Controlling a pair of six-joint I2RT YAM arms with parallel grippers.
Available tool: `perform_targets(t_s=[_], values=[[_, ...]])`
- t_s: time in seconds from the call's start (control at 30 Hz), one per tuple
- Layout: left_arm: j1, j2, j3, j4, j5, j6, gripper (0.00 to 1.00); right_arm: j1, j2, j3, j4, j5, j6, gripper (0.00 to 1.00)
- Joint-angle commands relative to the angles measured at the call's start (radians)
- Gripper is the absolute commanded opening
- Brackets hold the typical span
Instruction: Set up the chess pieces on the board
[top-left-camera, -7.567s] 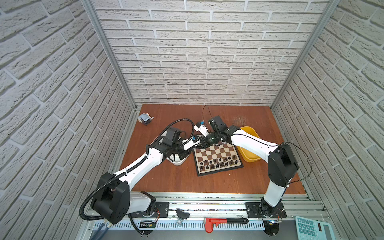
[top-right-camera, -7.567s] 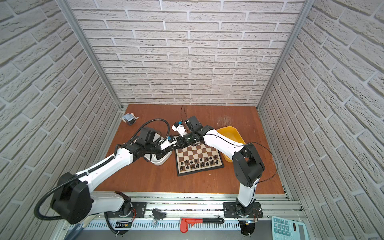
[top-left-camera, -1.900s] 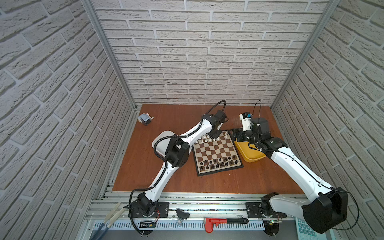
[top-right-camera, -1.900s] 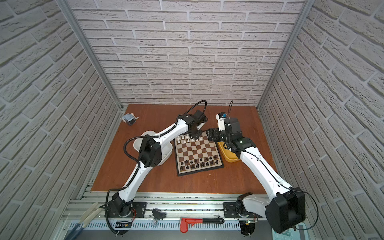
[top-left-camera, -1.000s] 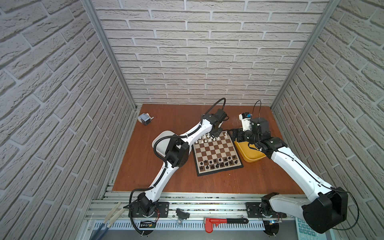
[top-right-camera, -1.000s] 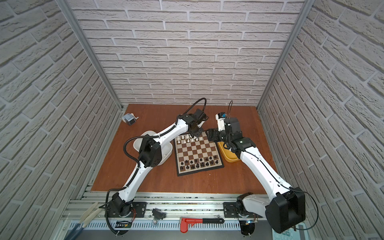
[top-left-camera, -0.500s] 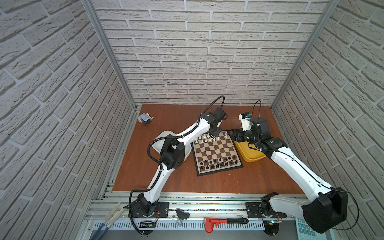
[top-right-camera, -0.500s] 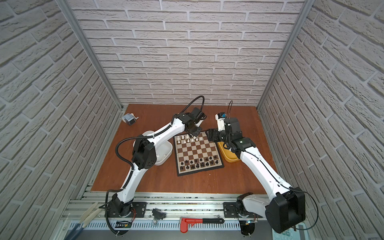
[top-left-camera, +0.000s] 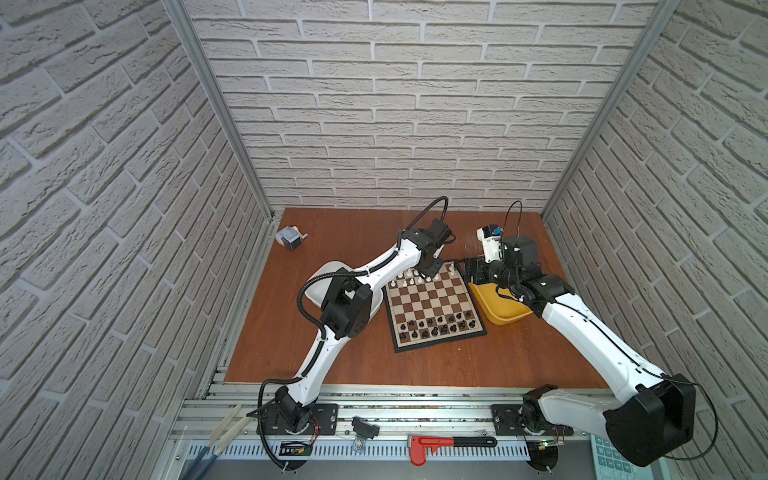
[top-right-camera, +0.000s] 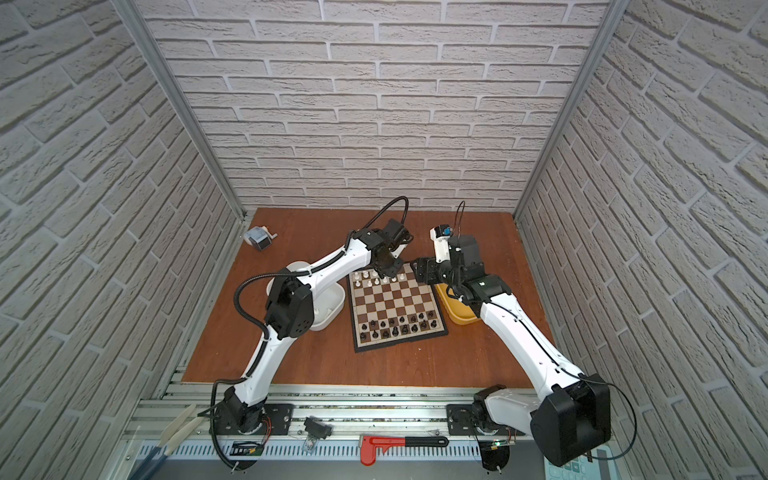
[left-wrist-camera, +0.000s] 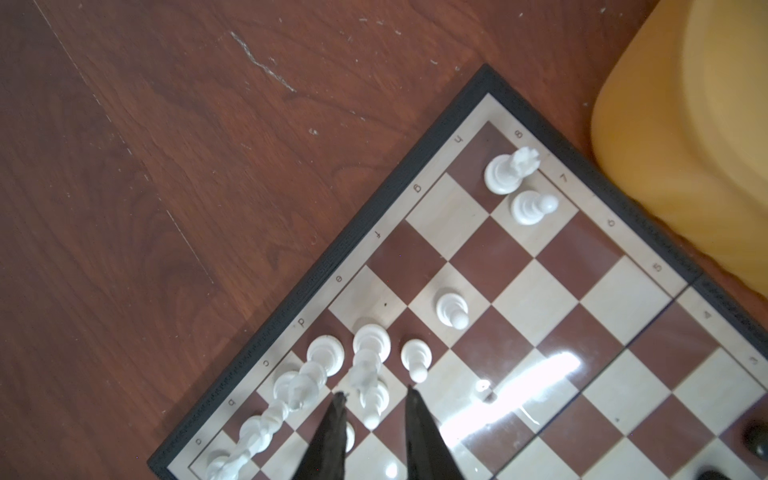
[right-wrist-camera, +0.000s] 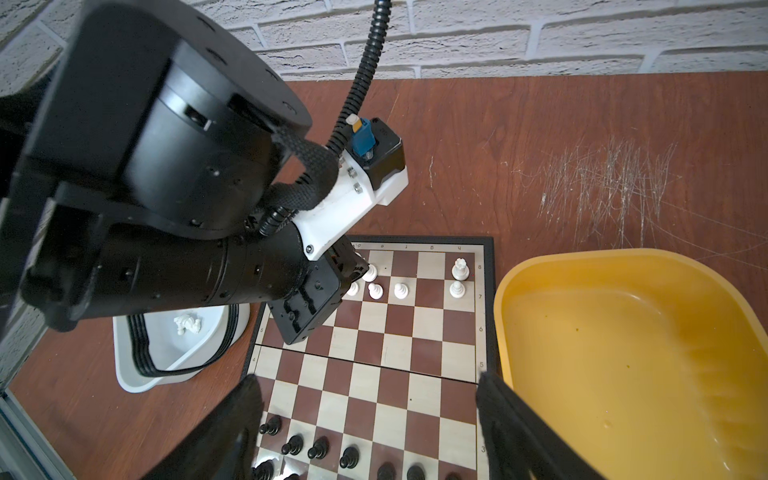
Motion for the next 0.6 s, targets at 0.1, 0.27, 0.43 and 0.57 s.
perform_targets(t_s=[0.1, 0.27, 0.43, 0.57], values=[[0.005, 0.042, 0.027, 0.005, -0.005, -0.014, 0.27, 0.004, 0.008, -0.004, 0.036, -0.019, -0.007, 0.82], [0.008, 0.054, 0.029, 0.009, -0.006, -0.015, 0.27, 0.004, 0.007, -0.003, 0.039, -0.024, -0.007, 0.82], [0.011, 0.066, 0.031, 0.013, -0.003, -0.017, 0.27, 0.004, 0.009, -0.003, 0.04, -0.027, -0.006, 0.82], [0.016, 0.071, 0.031, 0.019, -0.005, -0.021, 0.24, 0.004, 0.012, -0.001, 0.04, -0.027, -0.007, 0.82]])
